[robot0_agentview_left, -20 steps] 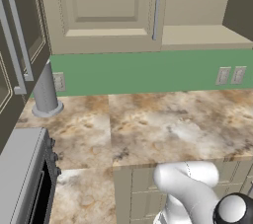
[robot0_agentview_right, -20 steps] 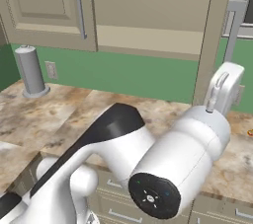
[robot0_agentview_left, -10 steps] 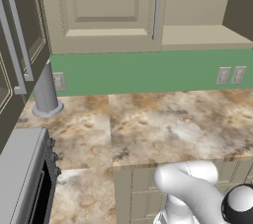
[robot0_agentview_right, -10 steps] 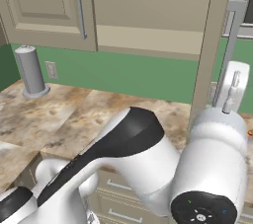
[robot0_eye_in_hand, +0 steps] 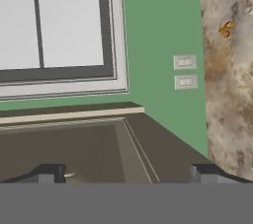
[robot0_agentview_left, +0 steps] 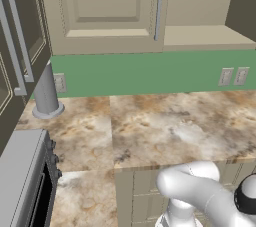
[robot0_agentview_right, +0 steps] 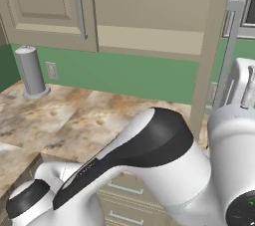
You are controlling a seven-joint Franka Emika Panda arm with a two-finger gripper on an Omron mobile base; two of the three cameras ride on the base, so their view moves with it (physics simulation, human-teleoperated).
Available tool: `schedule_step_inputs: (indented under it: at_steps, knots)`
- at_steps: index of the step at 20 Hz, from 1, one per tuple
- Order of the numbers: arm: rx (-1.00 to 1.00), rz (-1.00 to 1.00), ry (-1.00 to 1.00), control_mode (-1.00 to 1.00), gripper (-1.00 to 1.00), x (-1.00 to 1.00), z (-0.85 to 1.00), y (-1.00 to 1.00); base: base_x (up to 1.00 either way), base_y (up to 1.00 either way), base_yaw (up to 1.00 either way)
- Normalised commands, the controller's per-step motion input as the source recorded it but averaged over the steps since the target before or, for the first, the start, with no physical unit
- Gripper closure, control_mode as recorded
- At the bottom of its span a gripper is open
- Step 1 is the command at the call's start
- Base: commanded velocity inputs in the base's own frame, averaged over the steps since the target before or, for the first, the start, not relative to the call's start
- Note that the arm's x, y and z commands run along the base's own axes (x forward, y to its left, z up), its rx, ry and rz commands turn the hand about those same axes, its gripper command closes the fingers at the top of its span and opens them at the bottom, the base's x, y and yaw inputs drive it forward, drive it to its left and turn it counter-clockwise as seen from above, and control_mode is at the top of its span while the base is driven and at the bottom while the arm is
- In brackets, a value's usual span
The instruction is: Open the cabinet. Pick the soap dispenser and place it next to the sink. Then close the cabinet.
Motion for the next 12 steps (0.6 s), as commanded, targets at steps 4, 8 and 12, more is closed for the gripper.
schedule_step_inputs:
  at_steps: [4, 8, 12]
  knots:
    - [0.01, 0.17, 0.02, -1.0, -1.0, 0.26, 0.0, 0.17, 0.0, 0.0, 0.0]
    - [0.0, 0.15, 0.0, -1.0, -1.0, 0.25, 0.0, 0.31, 0.0, 0.0, 0.0]
    - [0.0, 0.12, 0.0, -1.0, -1.0, 0.28, -0.01, 0.46, 0.0, 0.0, 0.0]
